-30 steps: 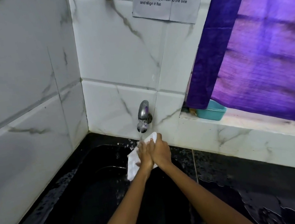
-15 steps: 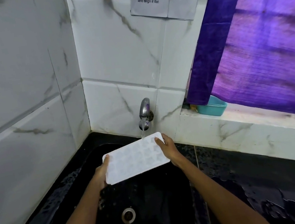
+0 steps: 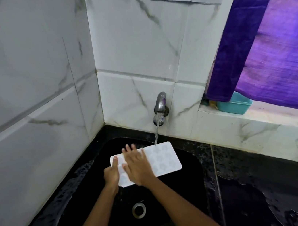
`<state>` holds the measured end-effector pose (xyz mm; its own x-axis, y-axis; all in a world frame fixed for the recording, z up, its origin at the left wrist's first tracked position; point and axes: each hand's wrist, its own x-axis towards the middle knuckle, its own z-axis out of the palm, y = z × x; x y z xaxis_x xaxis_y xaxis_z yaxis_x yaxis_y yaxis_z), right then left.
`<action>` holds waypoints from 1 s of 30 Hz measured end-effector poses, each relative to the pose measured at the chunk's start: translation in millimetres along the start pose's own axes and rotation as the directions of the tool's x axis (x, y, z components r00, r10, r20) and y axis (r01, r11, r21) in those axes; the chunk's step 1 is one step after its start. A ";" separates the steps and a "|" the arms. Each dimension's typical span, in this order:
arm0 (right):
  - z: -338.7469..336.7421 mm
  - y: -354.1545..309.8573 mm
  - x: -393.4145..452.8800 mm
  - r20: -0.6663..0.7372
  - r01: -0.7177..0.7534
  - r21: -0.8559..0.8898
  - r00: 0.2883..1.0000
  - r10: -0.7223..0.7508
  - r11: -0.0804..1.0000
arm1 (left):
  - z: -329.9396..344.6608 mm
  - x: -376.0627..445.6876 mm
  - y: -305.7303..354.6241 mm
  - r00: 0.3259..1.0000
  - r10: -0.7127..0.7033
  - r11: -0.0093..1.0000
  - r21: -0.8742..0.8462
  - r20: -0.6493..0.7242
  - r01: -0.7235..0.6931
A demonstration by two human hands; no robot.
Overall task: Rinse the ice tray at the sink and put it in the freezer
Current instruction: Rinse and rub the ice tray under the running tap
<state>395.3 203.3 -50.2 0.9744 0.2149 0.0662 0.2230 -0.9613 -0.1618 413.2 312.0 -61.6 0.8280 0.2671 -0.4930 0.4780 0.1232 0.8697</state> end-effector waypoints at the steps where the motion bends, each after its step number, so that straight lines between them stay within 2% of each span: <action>1: -4.3 12.1 -0.5 -0.011 -0.078 -0.010 0.997 0.077 0.997 | -8.9 3.8 -0.8 1.000 -0.002 1.000 -0.002 -0.019 0.002; 4: -16.2 59.3 -7.8 0.034 -0.386 -0.055 0.921 0.388 0.921 | -34.9 13.9 -2.2 0.998 -0.005 1.000 0.001 -0.058 0.005; 5: -19.6 68.7 -11.4 0.070 -0.445 -0.008 0.893 0.445 0.895 | -40.6 16.1 -2.4 0.998 -0.004 1.000 0.007 -0.057 0.005; 7: -24.3 73.3 -14.0 0.189 -0.524 0.301 0.852 0.489 0.797 | -46.0 17.6 -3.0 0.999 -0.009 1.000 0.015 -0.035 0.009; 9: -29.4 69.2 -13.3 0.262 -0.555 0.593 0.818 0.512 0.583 | -43.7 20.1 -5.6 0.999 -0.018 1.000 0.020 -0.027 0.019; 11: -37.8 71.2 -11.8 0.256 -0.538 0.674 0.813 0.523 0.507 | -39.0 19.4 -3.1 0.997 -0.082 0.994 0.068 -0.016 0.083; 13: -44.8 78.8 -12.8 0.199 -0.492 0.704 0.829 0.522 0.513 | -36.2 15.8 2.5 0.970 -0.221 0.975 0.033 0.098 0.219; 16: -59.0 92.8 -18.7 0.089 -0.388 0.736 0.868 0.488 0.555 | -35.6 9.6 3.9 0.875 -0.384 0.911 -0.031 0.295 0.410; 18: -67.5 102.2 -23.3 -0.008 -0.311 0.726 0.888 0.460 0.613 | -32.1 7.5 -0.6 0.787 -0.432 0.848 -0.100 0.440 0.521; 19: -71.6 106.1 -26.8 -0.054 -0.269 0.735 0.892 0.449 0.623 | -27.3 6.5 -2.4 0.765 -0.415 0.817 -0.169 0.492 0.552; 21: -78.0 112.9 -35.3 -0.127 -0.208 0.738 0.892 0.434 0.642 | -9.1 -1.6 -0.6 0.799 -0.333 0.796 -0.304 0.501 0.523; 23: -80.0 120.9 -42.9 -0.201 -0.182 0.701 0.877 0.436 0.690 | 9.5 -7.3 0.5 0.882 -0.252 0.831 -0.379 0.399 0.408; 25: -80.8 131.6 -48.9 -0.235 -0.164 0.693 0.869 0.435 0.702 | 20.3 -12.6 2.9 0.918 -0.166 0.832 -0.449 0.361 0.327; 26: -82.7 135.1 -51.8 -0.198 -0.181 0.739 0.863 0.465 0.649 | 23.8 -13.7 3.5 0.915 -0.126 0.814 -0.487 0.383 0.316; 27: -85.4 135.3 -54.2 -0.125 -0.213 0.821 0.838 0.531 0.529 | 26.6 -14.5 4.1 0.903 -0.096 0.804 -0.503 0.418 0.318; 29: -86.3 135.0 -54.1 0.052 -0.236 0.952 0.751 0.658 0.195 | 28.8 -20.3 8.3 0.857 -0.053 0.810 -0.479 0.513 0.337; 30: -87.5 133.4 -52.2 0.092 -0.204 0.977 0.690 0.718 0.070 | 29.7 -22.8 10.3 0.822 -0.033 0.820 -0.455 0.569 0.348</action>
<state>371.7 48.7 10.9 0.8349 -0.5262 -0.1614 -0.1546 0.0572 -0.9863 407.9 278.9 -42.2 0.8316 -0.3281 -0.4481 0.5462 0.6290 0.5532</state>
